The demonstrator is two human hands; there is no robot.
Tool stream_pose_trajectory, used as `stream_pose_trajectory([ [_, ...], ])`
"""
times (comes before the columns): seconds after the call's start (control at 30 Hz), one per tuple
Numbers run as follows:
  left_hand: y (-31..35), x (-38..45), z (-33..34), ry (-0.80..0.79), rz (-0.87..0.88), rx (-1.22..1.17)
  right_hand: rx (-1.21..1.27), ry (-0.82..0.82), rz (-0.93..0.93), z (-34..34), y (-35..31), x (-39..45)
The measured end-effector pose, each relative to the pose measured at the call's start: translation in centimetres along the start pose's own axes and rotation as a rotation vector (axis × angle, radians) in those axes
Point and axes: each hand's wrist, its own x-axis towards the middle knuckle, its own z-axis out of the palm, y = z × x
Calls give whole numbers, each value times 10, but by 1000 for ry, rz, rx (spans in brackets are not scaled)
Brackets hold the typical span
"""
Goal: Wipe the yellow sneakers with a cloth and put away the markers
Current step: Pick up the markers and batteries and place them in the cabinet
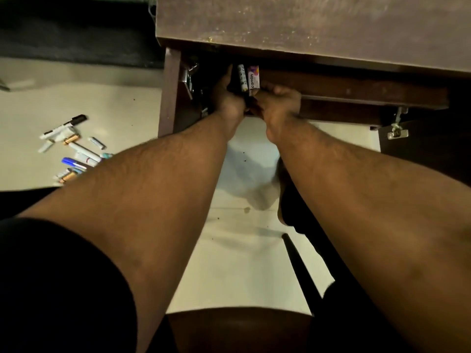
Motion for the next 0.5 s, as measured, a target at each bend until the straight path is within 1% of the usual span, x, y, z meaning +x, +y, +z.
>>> stream_pose_trajectory([
  [0.17,-12,3,-5,-13,90,94,89,-90,-58,-3,6,3],
  [0.33,-19,6,-11,-97,180,235,112,-148,-94,-5,7,1],
  [0.4,-22,8,-13,-115,196,272,90,-165,-110,-6,11,4],
  [0.5,-22,3,-13,-105,168,328,43,-178,-108,-8,13,2],
])
